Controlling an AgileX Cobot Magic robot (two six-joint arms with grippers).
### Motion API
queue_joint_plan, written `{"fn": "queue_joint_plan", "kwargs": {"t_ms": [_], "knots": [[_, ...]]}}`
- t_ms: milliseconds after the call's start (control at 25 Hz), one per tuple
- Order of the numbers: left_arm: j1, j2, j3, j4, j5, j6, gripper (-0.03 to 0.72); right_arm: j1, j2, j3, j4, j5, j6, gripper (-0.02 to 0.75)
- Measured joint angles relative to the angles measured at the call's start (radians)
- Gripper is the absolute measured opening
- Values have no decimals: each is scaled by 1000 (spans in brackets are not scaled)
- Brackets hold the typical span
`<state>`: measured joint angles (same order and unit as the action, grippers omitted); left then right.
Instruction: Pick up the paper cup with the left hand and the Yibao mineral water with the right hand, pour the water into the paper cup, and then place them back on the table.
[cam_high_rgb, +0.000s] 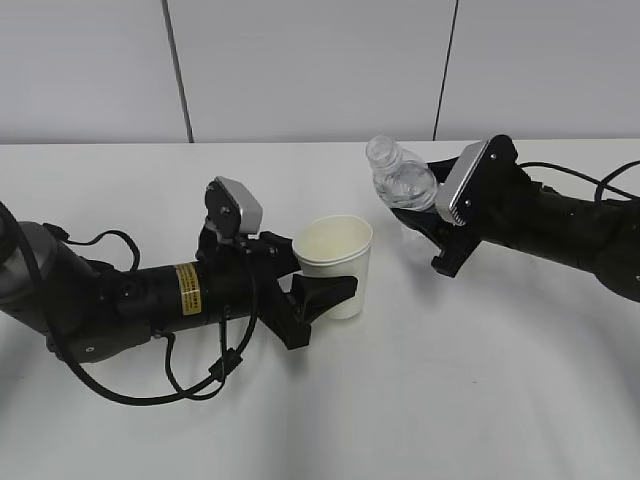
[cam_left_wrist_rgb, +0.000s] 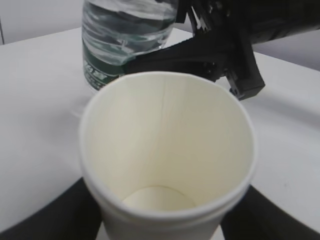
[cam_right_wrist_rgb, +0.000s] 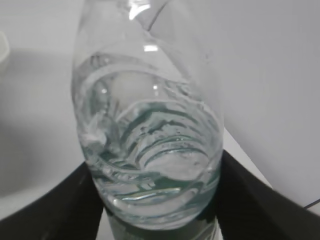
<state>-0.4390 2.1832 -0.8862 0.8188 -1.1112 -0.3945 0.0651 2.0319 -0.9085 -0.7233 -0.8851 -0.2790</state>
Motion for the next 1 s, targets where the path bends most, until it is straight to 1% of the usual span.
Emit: {"fn": "queue_joint_plan", "kwargs": {"t_ms": [240, 480, 1000], "knots": [[0, 0, -7, 4, 24, 0, 419, 0, 0, 0, 2, 0, -65, 458], [-2, 0, -32, 48, 36, -1, 418, 0, 0, 0, 15, 0, -122, 457], [-4, 0, -41, 51, 42, -2, 429, 0, 0, 0, 22, 0, -153, 457]]}}
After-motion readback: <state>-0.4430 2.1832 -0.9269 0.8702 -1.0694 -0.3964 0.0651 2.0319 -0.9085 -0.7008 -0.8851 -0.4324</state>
